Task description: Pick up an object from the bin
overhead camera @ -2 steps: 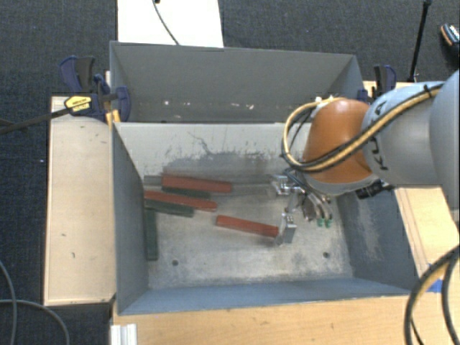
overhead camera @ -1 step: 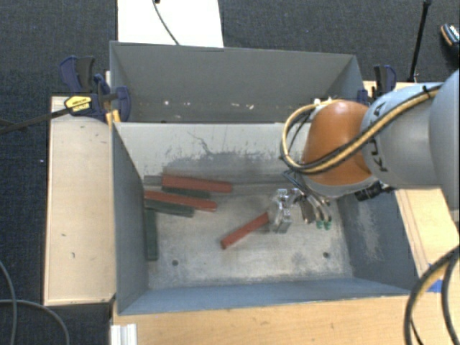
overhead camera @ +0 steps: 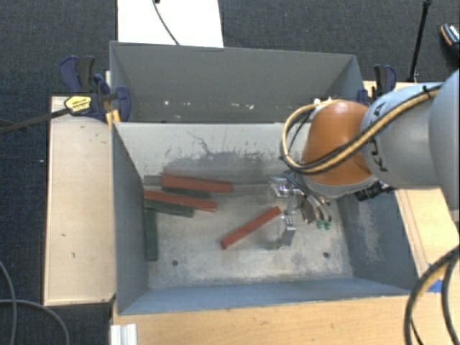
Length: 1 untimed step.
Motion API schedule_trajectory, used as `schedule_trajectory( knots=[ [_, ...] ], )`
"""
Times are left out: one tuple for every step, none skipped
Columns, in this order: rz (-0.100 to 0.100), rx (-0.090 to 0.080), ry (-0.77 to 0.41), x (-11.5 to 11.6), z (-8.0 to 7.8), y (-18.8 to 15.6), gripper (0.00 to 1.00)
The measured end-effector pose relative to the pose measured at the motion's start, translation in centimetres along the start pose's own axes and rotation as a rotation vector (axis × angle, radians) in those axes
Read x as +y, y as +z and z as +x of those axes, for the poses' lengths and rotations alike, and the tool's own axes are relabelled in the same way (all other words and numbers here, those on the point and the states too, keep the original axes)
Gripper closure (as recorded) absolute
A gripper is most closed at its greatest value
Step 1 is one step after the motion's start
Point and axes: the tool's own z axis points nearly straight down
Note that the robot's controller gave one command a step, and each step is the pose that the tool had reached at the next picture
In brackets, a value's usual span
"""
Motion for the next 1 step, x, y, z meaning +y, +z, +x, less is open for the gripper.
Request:
schedule_trajectory(
  knots=[
    [0.0, 0.0, -0.001, 0.0, 0.0, 0.0, 1.0]
  ],
)
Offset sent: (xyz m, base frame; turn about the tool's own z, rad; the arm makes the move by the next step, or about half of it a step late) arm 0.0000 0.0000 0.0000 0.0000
